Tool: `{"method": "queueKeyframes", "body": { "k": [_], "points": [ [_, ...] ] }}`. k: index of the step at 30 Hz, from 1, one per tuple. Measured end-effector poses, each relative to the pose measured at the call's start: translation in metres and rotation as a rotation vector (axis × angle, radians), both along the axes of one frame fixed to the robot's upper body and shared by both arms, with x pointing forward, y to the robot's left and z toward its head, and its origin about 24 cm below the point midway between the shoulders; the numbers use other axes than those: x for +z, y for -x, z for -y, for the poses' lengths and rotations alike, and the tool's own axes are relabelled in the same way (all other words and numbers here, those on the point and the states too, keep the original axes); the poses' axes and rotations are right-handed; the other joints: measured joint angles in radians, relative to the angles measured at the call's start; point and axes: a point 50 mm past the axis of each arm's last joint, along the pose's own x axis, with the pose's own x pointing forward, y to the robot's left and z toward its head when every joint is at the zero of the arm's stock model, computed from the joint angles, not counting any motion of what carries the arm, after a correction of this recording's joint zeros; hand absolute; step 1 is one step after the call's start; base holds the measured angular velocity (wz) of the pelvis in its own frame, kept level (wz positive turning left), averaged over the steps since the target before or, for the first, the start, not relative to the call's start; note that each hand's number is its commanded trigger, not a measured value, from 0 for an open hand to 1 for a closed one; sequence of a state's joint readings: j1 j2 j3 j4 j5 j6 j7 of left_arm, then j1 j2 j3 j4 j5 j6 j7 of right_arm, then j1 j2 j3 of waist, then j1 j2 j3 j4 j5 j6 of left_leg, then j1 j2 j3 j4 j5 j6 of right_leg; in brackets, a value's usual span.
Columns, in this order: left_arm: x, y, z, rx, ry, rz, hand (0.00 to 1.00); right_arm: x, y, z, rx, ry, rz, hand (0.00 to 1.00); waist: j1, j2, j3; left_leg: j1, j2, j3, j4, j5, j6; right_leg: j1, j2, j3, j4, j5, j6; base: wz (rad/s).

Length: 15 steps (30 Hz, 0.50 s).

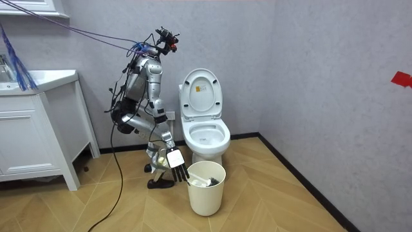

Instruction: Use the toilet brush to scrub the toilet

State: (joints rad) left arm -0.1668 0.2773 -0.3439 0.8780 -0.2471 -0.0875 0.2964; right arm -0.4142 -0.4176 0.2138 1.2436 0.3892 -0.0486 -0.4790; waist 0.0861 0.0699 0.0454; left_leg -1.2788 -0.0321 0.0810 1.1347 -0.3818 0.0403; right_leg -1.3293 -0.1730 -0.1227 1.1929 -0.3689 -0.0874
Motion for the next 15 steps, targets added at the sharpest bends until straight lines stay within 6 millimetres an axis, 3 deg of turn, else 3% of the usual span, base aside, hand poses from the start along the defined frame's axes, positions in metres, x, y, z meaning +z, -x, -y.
{"method": "queueKeyframes", "body": {
  "k": [15],
  "points": [
    [0.002, 0.0043, 0.0068, -0.019, 0.025, 0.018, 0.0, -0.004, 0.0026, -0.0021, 0.015, -0.041, -0.004, 0.0, 0.006, 0.0, 0.0001, -0.015, 0.004, -0.008, 0.033, -0.015, -0.019, -0.016, -0.018, -0.015, 0.044, -0.025, -0.031, 0.02]
  ]
}}
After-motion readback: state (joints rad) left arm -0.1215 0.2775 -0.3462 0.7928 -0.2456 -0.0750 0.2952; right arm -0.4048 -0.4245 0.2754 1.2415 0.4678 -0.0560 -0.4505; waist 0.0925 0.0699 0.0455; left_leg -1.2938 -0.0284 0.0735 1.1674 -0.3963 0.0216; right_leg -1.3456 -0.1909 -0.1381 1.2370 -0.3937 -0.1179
